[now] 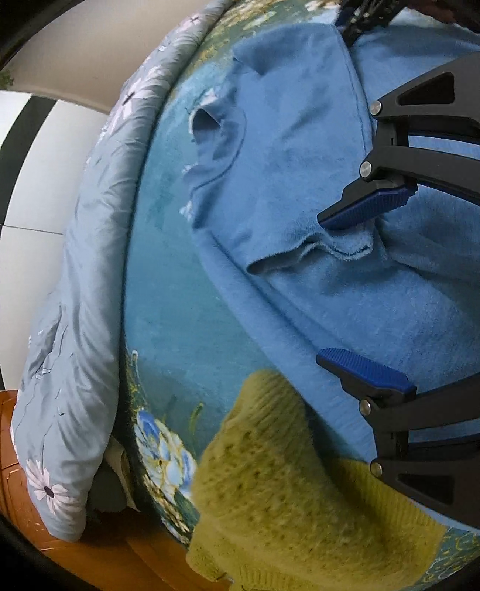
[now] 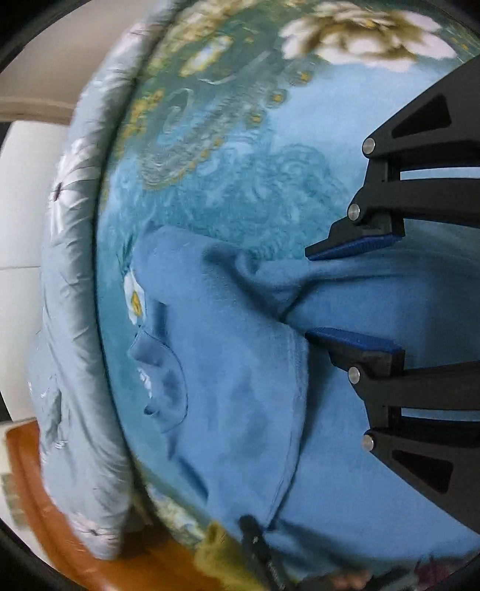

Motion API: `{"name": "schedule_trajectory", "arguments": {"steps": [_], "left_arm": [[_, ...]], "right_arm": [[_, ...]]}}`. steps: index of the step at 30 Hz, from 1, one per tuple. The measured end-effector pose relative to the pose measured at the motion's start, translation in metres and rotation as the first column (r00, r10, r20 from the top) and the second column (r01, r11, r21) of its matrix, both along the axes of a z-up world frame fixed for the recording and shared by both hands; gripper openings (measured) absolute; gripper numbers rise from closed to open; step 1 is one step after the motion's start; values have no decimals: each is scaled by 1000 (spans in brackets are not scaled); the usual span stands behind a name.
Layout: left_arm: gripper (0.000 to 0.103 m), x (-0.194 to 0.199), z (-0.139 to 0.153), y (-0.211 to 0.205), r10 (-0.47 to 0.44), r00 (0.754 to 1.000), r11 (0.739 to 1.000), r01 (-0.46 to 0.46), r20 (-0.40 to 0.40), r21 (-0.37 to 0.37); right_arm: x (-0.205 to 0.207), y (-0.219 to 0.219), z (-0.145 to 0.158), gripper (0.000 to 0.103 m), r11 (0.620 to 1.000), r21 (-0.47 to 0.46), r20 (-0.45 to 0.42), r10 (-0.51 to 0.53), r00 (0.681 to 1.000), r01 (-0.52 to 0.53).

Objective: Fold clothes

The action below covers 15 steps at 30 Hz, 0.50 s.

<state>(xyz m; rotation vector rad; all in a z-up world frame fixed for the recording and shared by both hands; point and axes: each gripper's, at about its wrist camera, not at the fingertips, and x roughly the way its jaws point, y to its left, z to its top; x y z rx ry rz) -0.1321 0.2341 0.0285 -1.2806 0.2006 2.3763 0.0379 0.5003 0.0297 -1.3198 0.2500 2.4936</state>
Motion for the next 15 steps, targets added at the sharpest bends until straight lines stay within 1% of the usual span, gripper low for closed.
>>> {"name": "schedule_trajectory", "arguments": {"steps": [2, 4, 5, 6, 8, 10, 13, 15], "left_arm": [[71, 1, -3, 0, 1, 1000, 1000, -1, -1, -6], [71, 1, -5, 0, 5, 1000, 1000, -5, -3, -5], [72, 1, -6, 0, 9, 1000, 1000, -9, -2, -1], [72, 1, -7, -1, 12, 1000, 1000, -12, -2, 3], [72, 0, -8, -2, 19, 1000, 1000, -19, 0, 11], [74, 0, -9, 0, 18, 1000, 1000, -18, -4, 8], [74, 0, -9, 0, 12, 1000, 1000, -12, -14, 0], [74, -1, -10, -2, 10, 1000, 1000, -10, -5, 13]], "right_arm": [[-1, 1, 1, 38, 998, 69, -4, -14, 1000, 14], [4, 9, 7, 38, 988, 146, -18, -55, 998, 57], [9, 15, 11, 38, 983, 161, -39, -81, 996, 87], [16, 24, 16, 39, 984, 139, -70, -104, 992, 113], [30, 42, 21, 45, 988, 45, -124, -142, 982, 148], [39, 54, 21, 45, 985, -10, -131, -174, 976, 174], [52, 61, 21, 45, 975, -46, -131, -222, 966, 217], [60, 66, 21, 45, 967, -70, -129, -253, 959, 246]]}}
